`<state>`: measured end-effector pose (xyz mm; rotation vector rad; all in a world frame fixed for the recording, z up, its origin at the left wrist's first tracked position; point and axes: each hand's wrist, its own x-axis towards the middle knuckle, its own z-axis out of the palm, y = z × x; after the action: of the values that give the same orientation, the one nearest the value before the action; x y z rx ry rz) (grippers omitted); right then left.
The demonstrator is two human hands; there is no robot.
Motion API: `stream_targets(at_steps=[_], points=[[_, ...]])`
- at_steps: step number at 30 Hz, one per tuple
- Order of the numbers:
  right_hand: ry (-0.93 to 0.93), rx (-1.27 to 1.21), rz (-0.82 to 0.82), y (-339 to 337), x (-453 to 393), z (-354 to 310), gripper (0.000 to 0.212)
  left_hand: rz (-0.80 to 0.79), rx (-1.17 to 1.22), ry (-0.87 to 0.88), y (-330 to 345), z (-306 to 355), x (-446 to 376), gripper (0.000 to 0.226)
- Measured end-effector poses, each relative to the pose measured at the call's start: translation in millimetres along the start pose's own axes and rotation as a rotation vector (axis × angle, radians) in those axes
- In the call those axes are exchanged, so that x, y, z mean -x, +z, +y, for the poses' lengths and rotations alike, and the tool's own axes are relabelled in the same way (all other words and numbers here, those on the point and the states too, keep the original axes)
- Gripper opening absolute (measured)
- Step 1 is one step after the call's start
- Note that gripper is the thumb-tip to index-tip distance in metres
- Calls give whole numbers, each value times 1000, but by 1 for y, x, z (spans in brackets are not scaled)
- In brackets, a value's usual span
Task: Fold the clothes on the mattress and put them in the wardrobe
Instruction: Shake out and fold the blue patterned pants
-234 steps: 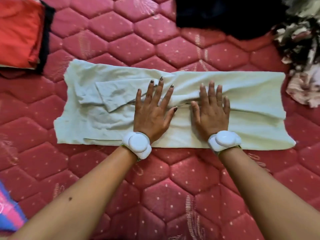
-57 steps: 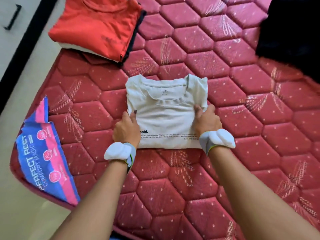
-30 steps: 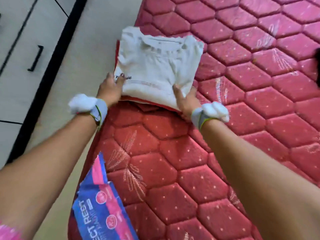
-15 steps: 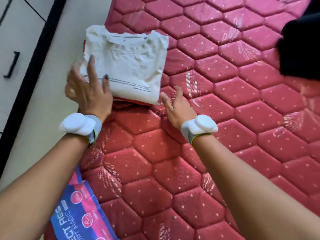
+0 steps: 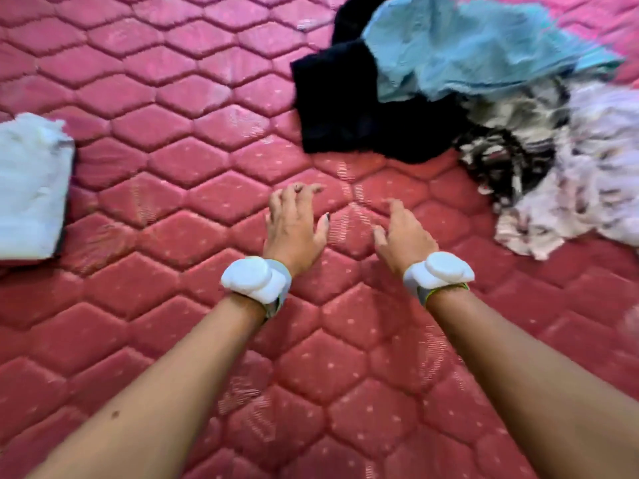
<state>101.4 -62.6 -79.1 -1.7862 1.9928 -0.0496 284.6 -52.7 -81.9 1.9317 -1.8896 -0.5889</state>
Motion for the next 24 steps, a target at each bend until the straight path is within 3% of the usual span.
stream_targets(at_steps=[6, 8, 11, 15, 18, 20, 21, 23, 24], points=[[73, 32, 163, -80, -51, 134, 49, -57, 77, 118, 90, 133, -74, 58], [41, 52, 229, -93, -67, 140, 47, -18, 80, 141, 97, 153, -92, 50], [0, 57, 280, -110, -100, 152, 43, -6, -105, 179, 112, 186, -134, 45], [-49, 50, 145, -121, -139, 154, 52, -93, -416, 156, 106, 198, -207, 45], [-22, -35, 42, -121, -153, 157, 59, -178, -398, 80, 94, 209, -239, 41], [48, -246, 58, -123, -155, 150, 60, -17, -224, 93, 81, 210, -233, 35], [79, -474, 92, -123, -157, 146, 63, 64, -84, 201, 75, 210, -218, 35], [159, -1072, 87, -121, -158, 137, 77, 43, 88, 456, 66, 205, -166, 33], [206, -1306, 4, -115, -156, 134, 87, -35, 126, 520, 67, 198, -137, 30]])
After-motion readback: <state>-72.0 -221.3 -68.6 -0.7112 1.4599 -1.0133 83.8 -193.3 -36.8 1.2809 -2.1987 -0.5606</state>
